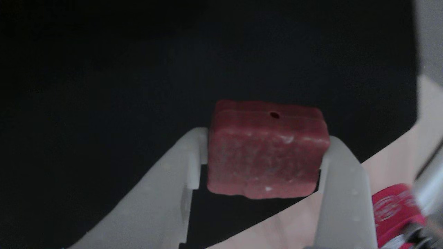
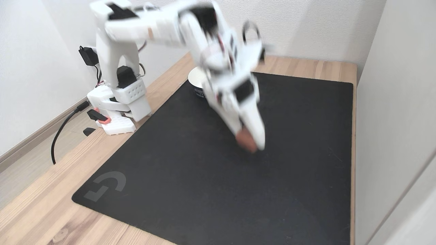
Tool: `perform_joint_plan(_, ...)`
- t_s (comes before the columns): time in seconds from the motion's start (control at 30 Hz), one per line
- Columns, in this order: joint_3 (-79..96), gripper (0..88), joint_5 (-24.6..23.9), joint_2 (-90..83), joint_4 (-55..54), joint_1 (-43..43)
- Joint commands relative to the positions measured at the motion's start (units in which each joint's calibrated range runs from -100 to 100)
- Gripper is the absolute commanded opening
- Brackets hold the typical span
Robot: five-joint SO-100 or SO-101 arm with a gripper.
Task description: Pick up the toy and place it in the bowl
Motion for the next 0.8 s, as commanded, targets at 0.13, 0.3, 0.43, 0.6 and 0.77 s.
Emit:
perform_joint_plan(0.13, 25.6, 2.2, -5.3, -26.1, -9.4, -12.3)
perform_joint_plan(0.3, 38.1, 2.2, -9.9, -38.2, -12.4, -21.0)
perform_joint_plan(0.43, 49.1, 2.2, -14.5, -46.5, -16.8, -29.3)
perform_joint_plan(0.6, 63.6, 2.3, -19.3, -55.1, -26.5, -39.9)
perform_joint_plan(0.77, 76.5, 2.3, -22.3, -64.3, -31.0, -46.7)
